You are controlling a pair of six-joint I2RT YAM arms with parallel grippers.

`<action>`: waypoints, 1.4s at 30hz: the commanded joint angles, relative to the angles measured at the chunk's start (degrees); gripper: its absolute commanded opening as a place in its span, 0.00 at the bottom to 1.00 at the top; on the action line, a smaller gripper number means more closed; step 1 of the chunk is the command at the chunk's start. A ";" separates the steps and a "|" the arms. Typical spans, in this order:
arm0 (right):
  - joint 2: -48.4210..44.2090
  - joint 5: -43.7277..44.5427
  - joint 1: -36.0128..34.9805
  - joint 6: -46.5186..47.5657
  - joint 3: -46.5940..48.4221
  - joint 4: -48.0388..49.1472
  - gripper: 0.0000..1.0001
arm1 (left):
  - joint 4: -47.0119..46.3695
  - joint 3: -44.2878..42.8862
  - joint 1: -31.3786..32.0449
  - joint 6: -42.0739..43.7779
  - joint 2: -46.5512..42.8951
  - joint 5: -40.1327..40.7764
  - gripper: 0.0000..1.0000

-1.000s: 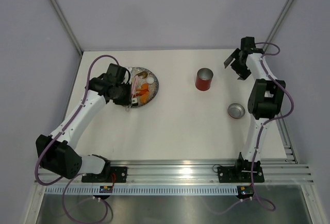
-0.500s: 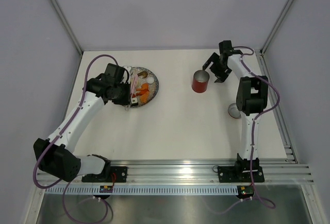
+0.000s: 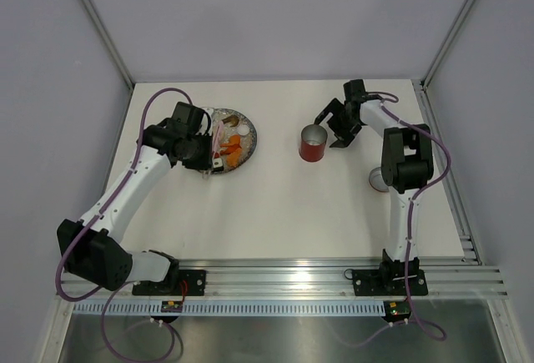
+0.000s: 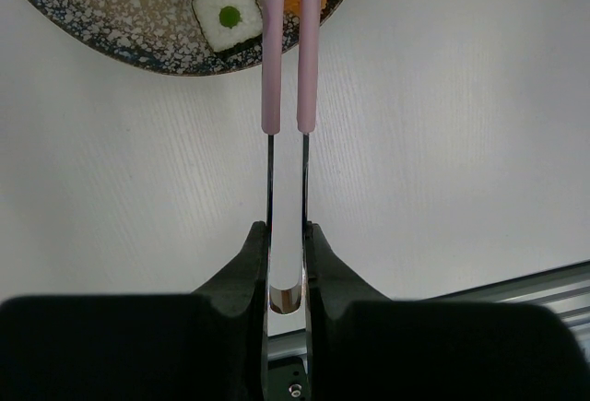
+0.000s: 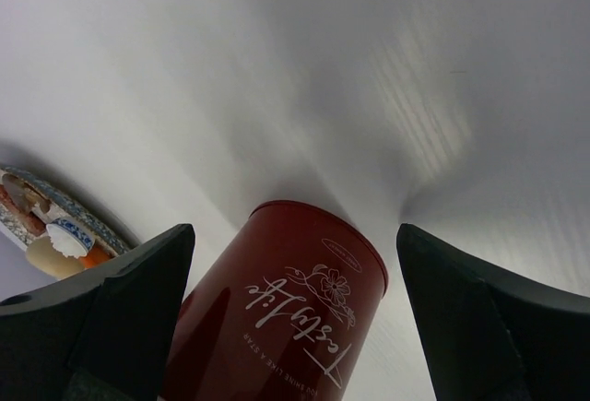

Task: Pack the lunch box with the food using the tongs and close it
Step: Move the packing box to the center of the board.

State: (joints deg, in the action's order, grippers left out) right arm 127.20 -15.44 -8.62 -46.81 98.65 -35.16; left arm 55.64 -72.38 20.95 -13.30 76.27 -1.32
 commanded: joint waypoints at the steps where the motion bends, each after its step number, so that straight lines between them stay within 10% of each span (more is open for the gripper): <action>1: -6.07 4.44 -0.34 1.80 0.76 -2.28 1.00 | -1.85 -1.45 0.14 0.38 -0.86 0.18 0.12; 12: -18.83 25.46 -0.25 5.93 -21.73 3.69 1.00 | -1.59 -1.97 0.14 0.12 -1.39 0.27 0.12; 33: -8.90 17.99 -12.02 10.86 -11.91 7.39 0.99 | -2.55 -0.75 0.14 0.03 -1.56 -1.23 0.12; 42: -12.41 15.89 -6.15 4.80 -17.18 13.52 0.99 | -3.08 -0.39 0.06 -0.94 -2.79 -2.19 0.13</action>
State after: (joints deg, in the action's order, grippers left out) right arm 117.58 2.20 -18.94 -38.59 83.42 -25.54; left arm 55.46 -72.27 20.95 -13.76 75.85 -1.83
